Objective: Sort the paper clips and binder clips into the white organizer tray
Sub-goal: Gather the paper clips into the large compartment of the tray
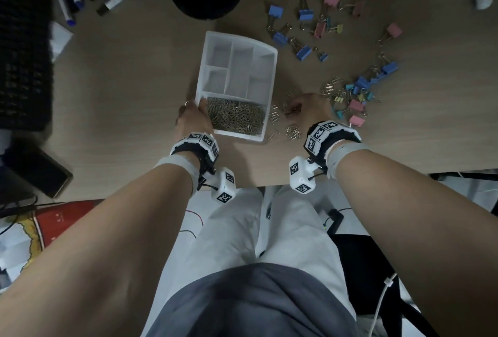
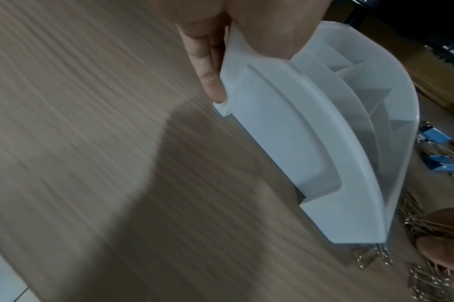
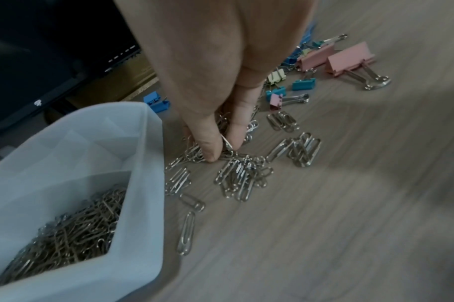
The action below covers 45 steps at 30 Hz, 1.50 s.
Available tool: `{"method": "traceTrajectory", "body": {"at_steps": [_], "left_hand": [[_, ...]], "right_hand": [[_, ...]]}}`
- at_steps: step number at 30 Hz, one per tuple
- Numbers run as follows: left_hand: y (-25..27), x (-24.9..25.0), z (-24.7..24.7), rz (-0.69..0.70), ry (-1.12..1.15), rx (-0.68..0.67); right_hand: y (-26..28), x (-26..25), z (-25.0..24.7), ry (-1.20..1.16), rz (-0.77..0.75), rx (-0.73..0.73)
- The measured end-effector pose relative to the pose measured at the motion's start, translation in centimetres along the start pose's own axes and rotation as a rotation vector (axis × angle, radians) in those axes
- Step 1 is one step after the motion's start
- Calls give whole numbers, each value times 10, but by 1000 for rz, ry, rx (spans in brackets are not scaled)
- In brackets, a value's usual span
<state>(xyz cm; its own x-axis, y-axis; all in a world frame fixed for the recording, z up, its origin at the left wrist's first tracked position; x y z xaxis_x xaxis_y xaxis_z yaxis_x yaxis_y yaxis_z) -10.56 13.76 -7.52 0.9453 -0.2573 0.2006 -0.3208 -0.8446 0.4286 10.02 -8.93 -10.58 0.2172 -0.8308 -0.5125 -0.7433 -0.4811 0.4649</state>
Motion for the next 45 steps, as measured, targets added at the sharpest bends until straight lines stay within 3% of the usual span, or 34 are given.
{"method": "traceTrajectory", "body": {"at_steps": [3, 6, 10, 13, 21, 25, 31, 36, 40, 42, 45], "left_hand": [[0, 2, 0, -9, -9, -11], [1, 2, 1, -34, -8, -26], [1, 3, 1, -35, -17, -22], [0, 2, 1, -49, -21, -13], [6, 10, 4, -124, -1, 101], [8, 24, 10, -156, 9, 96], [13, 31, 20, -260, 23, 35], [22, 36, 29, -327, 80, 8], [32, 46, 34, -347, 89, 13], [34, 48, 35, -357, 93, 9], [35, 46, 36, -366, 114, 20]], "right_hand": [[6, -2, -9, -56, 3, 48], [11, -40, -15, -139, -115, 32], [15, -98, 10, -248, -223, -201], [16, -103, 17, -270, -168, -295], [2, 31, -74, 109, 177, 102], [-4, 70, -91, 239, 279, 125], [-23, 74, -91, 247, 230, 52], [-37, 34, -114, -190, -22, 5], [-63, 21, -147, -249, -56, 150], [-71, 22, -142, -19, -85, 75], [-60, 26, -96, 179, -176, -270]]}}
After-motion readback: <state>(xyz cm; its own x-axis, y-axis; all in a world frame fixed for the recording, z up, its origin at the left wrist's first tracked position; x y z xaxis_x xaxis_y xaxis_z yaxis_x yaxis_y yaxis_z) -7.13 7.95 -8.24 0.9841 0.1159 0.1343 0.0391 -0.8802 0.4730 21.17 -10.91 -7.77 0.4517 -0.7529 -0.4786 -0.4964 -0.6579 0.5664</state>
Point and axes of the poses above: each hand's wrist, its own y-axis away from the middle knuckle, its own z-axis out of the palm, x = y × z, the point moved 10 cm from there along -y, towards the middle knuckle, and after that the axes turned 3 degrees about -y, right-handed, at the moved point
